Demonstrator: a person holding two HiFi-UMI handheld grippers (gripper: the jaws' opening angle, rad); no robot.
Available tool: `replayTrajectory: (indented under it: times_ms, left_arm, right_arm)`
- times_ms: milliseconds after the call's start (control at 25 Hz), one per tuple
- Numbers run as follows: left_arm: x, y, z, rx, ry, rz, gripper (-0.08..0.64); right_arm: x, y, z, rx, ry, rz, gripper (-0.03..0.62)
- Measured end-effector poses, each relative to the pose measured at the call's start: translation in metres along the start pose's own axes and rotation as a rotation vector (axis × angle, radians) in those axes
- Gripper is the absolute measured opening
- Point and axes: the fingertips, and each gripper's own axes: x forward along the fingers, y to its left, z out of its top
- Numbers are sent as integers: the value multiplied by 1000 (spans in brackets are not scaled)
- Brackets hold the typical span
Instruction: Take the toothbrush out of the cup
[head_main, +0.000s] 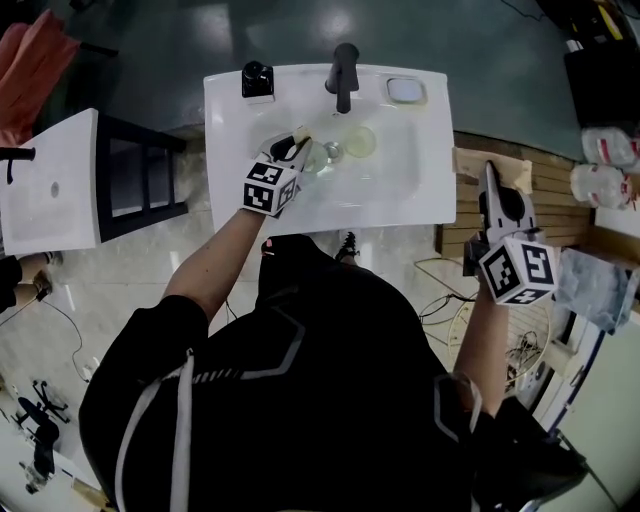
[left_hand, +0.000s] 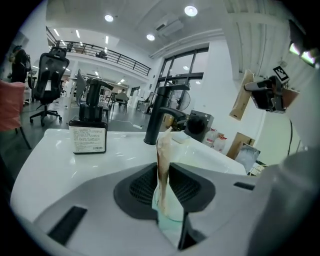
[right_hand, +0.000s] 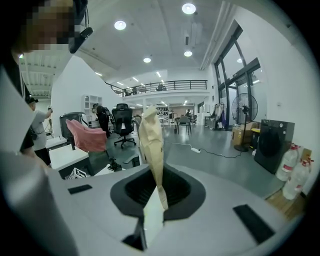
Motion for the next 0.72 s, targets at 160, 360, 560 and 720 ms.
replayTrajectory:
  times_ms: [160, 360, 560, 720]
  left_arm:
    - [1, 0, 4, 17, -6, 16, 43]
    - [-9, -4, 20, 41, -27, 37, 35]
    - [-25, -9, 50, 79, -64, 83, 35]
    - [-45, -14, 75, 97, -93, 110, 35]
  right_arm:
    - [-4, -5, 1, 14, -8, -9, 34]
    - [-10, -12, 7, 27, -41, 4, 34]
    - [-6, -15, 16, 44, -87, 54, 34]
    - [-3, -16, 23, 63, -114, 98, 34]
